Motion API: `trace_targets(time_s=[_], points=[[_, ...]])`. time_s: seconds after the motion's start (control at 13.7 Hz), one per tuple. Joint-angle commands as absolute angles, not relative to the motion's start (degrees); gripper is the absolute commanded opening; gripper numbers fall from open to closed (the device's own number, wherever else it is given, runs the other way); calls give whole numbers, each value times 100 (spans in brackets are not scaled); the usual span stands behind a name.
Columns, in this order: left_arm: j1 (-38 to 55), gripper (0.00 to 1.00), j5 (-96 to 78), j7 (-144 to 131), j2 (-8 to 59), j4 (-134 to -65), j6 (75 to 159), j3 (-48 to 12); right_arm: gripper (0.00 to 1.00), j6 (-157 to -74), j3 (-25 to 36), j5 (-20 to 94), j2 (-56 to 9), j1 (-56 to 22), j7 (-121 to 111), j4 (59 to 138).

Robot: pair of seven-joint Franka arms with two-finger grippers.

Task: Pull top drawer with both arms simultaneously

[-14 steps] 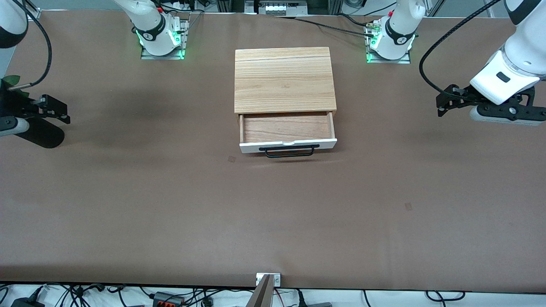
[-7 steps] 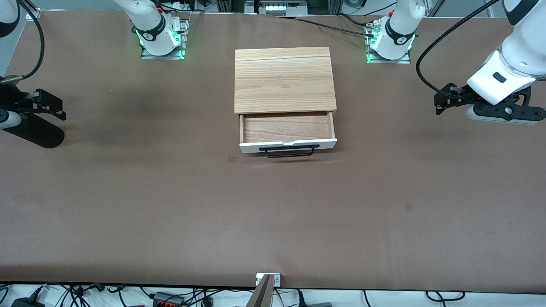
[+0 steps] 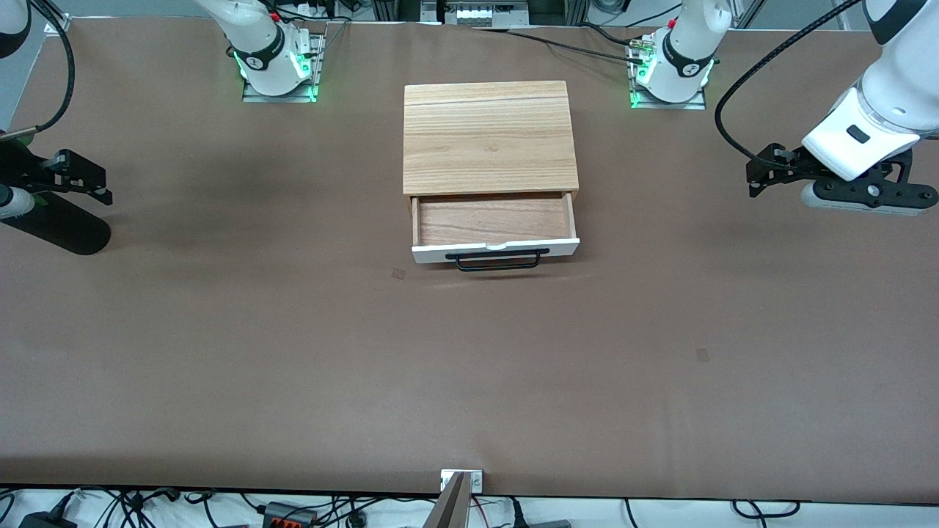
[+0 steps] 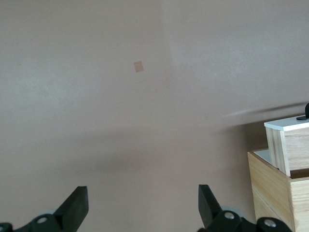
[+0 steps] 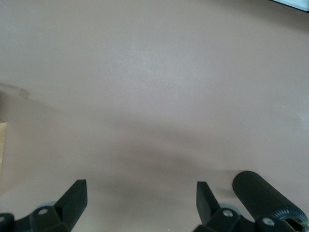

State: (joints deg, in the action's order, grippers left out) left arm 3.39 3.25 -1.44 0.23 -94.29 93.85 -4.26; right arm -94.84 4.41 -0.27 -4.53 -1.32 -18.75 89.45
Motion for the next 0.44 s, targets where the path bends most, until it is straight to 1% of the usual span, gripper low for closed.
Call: trace_targets(time_s=[0.0,0.07,0.15,0.37], points=[[308,100,220,-26,97,-9237,9255,-439,100,-9378,369,53,-439,8,-1969,8886],[308,100,220,-26,97,-9237,9255,-439,100,-9369,343,61,-405,96,-1960,8877],[308,100,220,-26,97,-9237,9255,-439,100,-9378,169,62,-404,201,-1960,8877],[308,100,220,-26,97,-9237,9255,-439,100,-9378,-613,62,-430,956,-1960,8886]])
